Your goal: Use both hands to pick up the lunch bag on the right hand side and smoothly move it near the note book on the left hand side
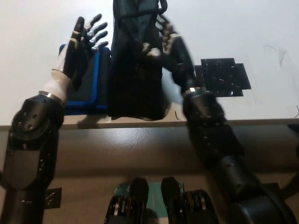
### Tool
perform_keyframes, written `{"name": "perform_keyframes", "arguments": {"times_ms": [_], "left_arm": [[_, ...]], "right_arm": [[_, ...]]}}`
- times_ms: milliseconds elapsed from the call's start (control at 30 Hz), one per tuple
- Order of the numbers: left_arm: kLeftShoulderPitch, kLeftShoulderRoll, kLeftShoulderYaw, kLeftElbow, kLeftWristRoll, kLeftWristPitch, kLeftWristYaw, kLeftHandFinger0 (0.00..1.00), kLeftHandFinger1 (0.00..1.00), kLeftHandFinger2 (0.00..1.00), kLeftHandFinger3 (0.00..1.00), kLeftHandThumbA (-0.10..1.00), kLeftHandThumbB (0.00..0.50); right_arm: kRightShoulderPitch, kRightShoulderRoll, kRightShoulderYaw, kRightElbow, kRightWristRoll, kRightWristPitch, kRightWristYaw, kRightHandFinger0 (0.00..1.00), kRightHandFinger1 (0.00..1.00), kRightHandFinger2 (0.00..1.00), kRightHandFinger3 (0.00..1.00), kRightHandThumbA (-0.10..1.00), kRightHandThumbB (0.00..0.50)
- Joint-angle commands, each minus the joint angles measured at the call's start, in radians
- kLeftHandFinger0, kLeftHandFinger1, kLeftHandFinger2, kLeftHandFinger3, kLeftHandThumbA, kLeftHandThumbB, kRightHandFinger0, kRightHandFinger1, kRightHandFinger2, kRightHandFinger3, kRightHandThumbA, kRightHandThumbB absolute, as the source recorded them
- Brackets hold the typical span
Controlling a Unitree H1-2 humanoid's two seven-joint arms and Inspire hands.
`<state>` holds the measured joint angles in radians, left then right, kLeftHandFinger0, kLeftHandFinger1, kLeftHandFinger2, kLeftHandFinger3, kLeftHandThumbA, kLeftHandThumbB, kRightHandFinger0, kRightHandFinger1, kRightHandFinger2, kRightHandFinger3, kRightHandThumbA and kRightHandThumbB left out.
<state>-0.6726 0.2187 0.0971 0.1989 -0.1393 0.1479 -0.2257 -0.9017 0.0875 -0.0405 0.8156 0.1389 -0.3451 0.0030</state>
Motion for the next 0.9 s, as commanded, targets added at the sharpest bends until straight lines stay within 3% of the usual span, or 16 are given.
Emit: {"name": "perform_keyframes", "arguments": {"times_ms": [0,133,267,467,600,867], "left_arm": [[0.004,0.065,0.014,-0.051,-0.007,-0.055,-0.024,1.00,1.00,1.00,1.00,1.00,0.395],[0.030,0.087,0.025,-0.085,-0.025,-0.058,-0.032,1.00,1.00,1.00,1.00,1.00,0.379],[0.043,0.091,0.027,-0.105,-0.032,-0.064,-0.037,1.00,1.00,1.00,1.00,1.00,0.390],[0.063,0.093,0.020,-0.137,-0.028,-0.055,-0.045,1.00,1.00,1.00,1.00,1.00,0.406],[0.109,0.117,0.035,-0.186,-0.045,-0.055,-0.064,1.00,1.00,1.00,1.00,1.00,0.384],[0.349,0.117,0.072,-0.370,-0.076,-0.081,-0.073,1.00,1.00,1.00,1.00,1.00,0.363]], "right_arm": [[0.027,-0.066,-0.058,-0.185,0.047,-0.018,0.007,1.00,1.00,1.00,1.00,1.00,0.389],[0.110,-0.110,-0.096,-0.370,0.199,0.096,0.117,1.00,1.00,1.00,1.00,1.00,0.359],[0.163,-0.144,-0.113,-0.481,0.286,0.205,0.155,1.00,1.00,1.00,1.00,1.00,0.370],[0.234,-0.201,-0.124,-0.593,0.363,0.286,0.201,1.00,1.00,1.00,1.00,1.00,0.394],[0.311,-0.244,-0.121,-0.693,0.384,0.314,0.222,1.00,1.00,1.00,1.00,1.00,0.417],[0.584,-0.325,-0.050,-0.895,0.225,0.235,0.249,1.00,1.00,1.00,1.00,1.00,0.374]]}}
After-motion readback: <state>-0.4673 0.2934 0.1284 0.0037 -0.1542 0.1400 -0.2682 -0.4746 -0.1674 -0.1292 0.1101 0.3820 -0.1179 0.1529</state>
